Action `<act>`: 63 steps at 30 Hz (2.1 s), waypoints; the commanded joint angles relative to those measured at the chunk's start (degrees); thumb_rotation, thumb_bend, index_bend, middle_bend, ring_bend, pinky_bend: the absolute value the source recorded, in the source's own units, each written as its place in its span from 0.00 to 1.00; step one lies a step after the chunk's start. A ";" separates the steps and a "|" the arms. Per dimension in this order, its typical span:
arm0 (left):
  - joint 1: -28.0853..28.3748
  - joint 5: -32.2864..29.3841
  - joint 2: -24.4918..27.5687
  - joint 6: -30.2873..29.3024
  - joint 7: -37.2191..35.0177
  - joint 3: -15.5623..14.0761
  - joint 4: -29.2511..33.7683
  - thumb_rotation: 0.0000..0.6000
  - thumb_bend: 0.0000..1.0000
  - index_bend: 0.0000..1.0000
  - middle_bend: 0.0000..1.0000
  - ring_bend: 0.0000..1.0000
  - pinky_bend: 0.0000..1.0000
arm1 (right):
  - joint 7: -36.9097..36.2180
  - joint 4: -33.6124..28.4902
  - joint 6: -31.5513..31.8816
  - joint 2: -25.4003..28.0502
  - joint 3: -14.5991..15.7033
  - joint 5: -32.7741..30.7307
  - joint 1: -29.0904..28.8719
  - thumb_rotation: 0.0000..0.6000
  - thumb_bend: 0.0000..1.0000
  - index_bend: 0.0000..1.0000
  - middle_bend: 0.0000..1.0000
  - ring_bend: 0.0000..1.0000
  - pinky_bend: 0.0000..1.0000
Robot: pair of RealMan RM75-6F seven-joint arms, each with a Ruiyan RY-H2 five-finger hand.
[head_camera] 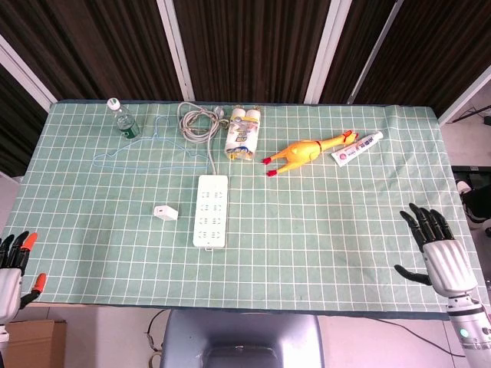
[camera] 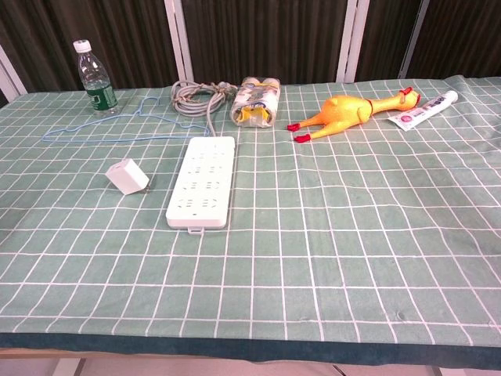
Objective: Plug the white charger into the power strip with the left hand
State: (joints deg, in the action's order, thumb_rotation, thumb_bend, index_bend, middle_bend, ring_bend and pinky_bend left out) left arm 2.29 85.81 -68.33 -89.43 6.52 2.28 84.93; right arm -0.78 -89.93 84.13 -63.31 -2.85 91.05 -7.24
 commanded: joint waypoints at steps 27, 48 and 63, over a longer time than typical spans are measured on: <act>28.38 -6.00 -2.03 33.60 6.71 10.03 6.04 1.00 0.49 0.19 0.19 0.15 0.22 | 0.08 -0.60 2.50 1.61 -0.68 -0.07 0.82 1.00 0.00 0.00 0.05 0.00 0.11; 40.04 -26.73 -19.19 42.28 15.23 10.42 -10.86 1.00 0.39 0.32 0.30 0.27 0.33 | -1.43 1.05 1.71 1.15 -0.32 -1.08 1.03 1.00 0.00 0.00 0.05 0.00 0.11; 41.00 -29.45 -22.03 40.50 16.72 9.44 -14.26 1.00 0.37 0.39 0.39 0.33 0.39 | -2.40 1.89 1.39 0.86 -0.10 -1.35 1.14 1.00 0.00 0.00 0.05 0.00 0.11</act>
State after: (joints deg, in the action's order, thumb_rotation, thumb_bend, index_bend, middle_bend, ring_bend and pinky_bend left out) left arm 43.23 56.48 -90.30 -49.02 23.36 11.70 70.77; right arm -3.18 -88.05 85.53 -62.45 -2.95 89.70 -6.11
